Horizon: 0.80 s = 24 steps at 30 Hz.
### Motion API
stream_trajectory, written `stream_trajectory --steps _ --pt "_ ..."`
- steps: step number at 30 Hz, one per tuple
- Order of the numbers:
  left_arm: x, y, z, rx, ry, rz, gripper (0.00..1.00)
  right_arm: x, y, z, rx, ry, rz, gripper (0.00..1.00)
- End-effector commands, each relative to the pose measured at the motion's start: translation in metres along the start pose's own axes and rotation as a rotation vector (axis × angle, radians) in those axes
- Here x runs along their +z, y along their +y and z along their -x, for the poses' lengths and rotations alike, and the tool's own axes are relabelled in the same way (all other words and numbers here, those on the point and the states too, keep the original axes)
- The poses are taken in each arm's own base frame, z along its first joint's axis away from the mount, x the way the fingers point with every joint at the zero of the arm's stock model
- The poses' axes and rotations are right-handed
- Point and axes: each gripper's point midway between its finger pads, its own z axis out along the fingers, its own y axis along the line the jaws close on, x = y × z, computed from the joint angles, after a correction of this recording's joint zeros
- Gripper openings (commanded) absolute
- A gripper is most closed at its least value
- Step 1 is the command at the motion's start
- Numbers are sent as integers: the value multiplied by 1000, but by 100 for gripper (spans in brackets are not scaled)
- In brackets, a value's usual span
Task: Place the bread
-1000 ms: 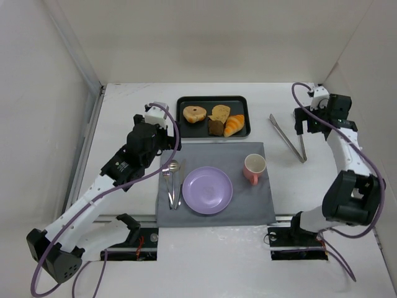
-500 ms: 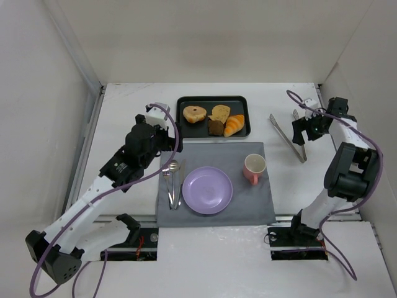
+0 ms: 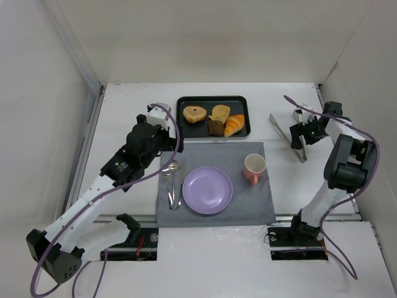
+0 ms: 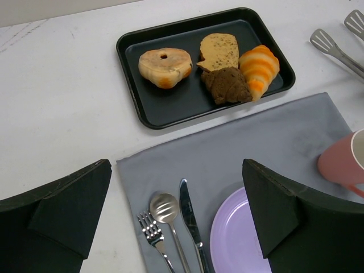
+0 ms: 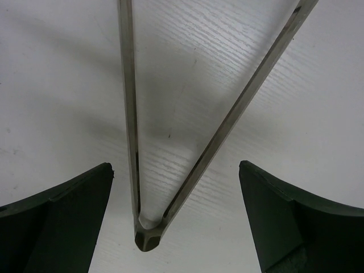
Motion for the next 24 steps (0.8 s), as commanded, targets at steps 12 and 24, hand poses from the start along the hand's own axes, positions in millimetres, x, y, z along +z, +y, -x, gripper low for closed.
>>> stream_trajectory --steps 12,24 --pt "-7 -3 26 -30 -71 -19 100 18 -19 10 -13 -19 -14 97" --pt "-7 -2 26 -30 -72 -10 100 31 -24 11 22 -13 4 97"
